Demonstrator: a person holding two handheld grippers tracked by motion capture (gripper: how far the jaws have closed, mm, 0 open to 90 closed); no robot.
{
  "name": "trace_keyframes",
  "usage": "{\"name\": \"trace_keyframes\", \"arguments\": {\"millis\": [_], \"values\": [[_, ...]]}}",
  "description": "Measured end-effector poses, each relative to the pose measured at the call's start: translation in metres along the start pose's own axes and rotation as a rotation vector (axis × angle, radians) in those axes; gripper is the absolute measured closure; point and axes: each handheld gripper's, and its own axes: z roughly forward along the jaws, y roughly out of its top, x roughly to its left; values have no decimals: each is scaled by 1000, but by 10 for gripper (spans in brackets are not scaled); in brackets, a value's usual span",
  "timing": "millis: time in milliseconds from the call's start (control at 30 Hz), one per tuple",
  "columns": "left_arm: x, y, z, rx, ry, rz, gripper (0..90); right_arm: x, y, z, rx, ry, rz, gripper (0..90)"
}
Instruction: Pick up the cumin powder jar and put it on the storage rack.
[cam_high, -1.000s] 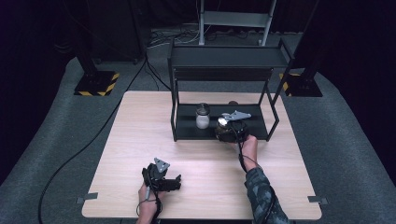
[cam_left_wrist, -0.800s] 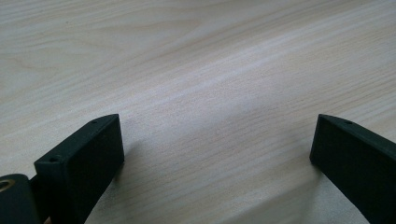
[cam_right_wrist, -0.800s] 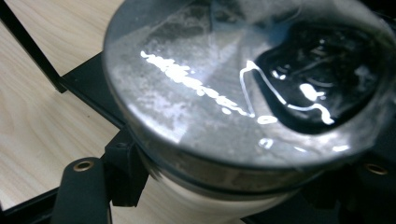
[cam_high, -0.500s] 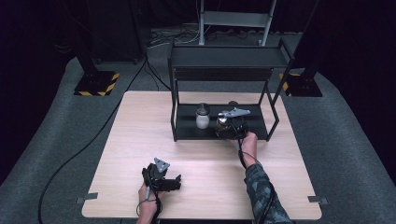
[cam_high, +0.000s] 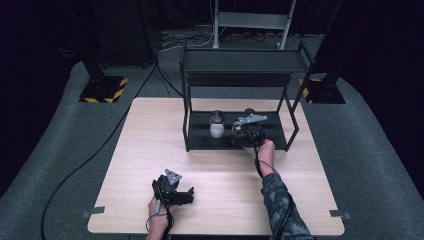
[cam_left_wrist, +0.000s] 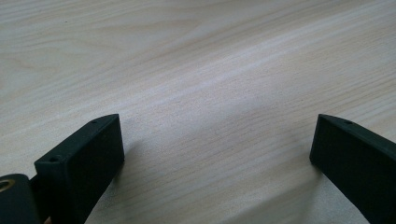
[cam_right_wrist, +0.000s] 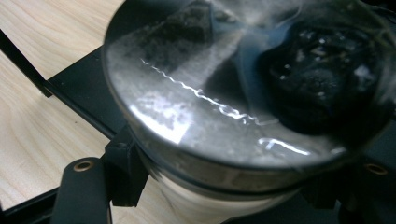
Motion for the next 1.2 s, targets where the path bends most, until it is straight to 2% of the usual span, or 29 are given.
{"name": "trace_keyframes", "arguments": {"millis": [1200], "values": [[-1, 0, 0, -1, 1, 4, 27, -11, 11, 12, 28, -2, 24, 302]]}}
